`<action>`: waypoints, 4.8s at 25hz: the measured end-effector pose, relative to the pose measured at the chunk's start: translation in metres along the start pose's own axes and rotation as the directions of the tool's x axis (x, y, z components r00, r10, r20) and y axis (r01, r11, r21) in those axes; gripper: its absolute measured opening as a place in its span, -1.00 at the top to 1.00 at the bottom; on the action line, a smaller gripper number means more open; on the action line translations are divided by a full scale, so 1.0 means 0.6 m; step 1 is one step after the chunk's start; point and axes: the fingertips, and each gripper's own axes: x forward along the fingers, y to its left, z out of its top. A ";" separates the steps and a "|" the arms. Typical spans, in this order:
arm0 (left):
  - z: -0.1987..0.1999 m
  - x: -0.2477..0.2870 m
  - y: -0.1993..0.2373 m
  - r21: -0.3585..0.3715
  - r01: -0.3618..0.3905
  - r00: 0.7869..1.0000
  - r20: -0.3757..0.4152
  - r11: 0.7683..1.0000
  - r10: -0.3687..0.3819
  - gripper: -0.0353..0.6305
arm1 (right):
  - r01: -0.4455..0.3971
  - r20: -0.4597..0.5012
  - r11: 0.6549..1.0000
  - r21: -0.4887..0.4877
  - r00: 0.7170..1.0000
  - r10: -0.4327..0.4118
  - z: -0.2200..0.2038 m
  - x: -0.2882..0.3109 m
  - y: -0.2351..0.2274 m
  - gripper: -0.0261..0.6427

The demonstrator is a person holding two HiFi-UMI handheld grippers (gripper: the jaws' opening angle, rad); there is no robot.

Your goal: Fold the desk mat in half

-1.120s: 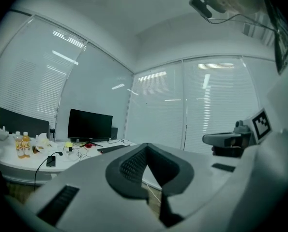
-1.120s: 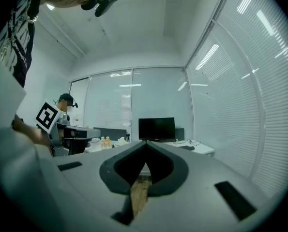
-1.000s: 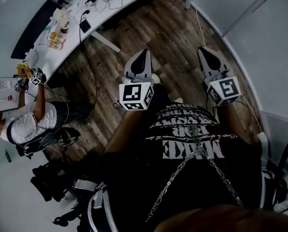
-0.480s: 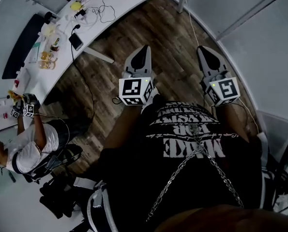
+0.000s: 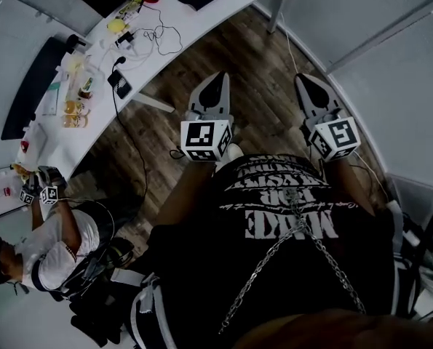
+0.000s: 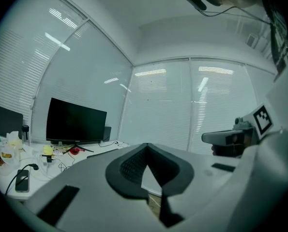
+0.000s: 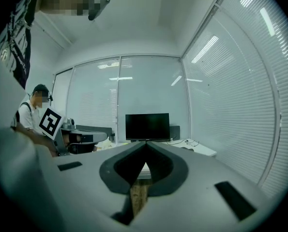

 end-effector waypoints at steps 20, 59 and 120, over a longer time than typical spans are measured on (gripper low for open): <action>0.014 -0.013 0.173 -0.058 -0.137 0.990 0.036 0.989 0.139 0.89 | -0.114 -0.026 0.993 -0.012 0.993 0.114 0.014 0.158 0.057 0.94; 0.022 0.405 0.164 -0.052 -0.188 0.980 -0.070 0.981 0.184 0.89 | -0.211 -0.034 0.976 0.053 0.977 0.213 0.031 0.395 -0.300 0.94; 0.032 0.754 0.603 -0.141 -0.167 0.984 -0.083 0.976 0.156 0.89 | -0.178 -0.116 0.984 0.013 0.977 0.179 0.057 0.889 -0.408 0.94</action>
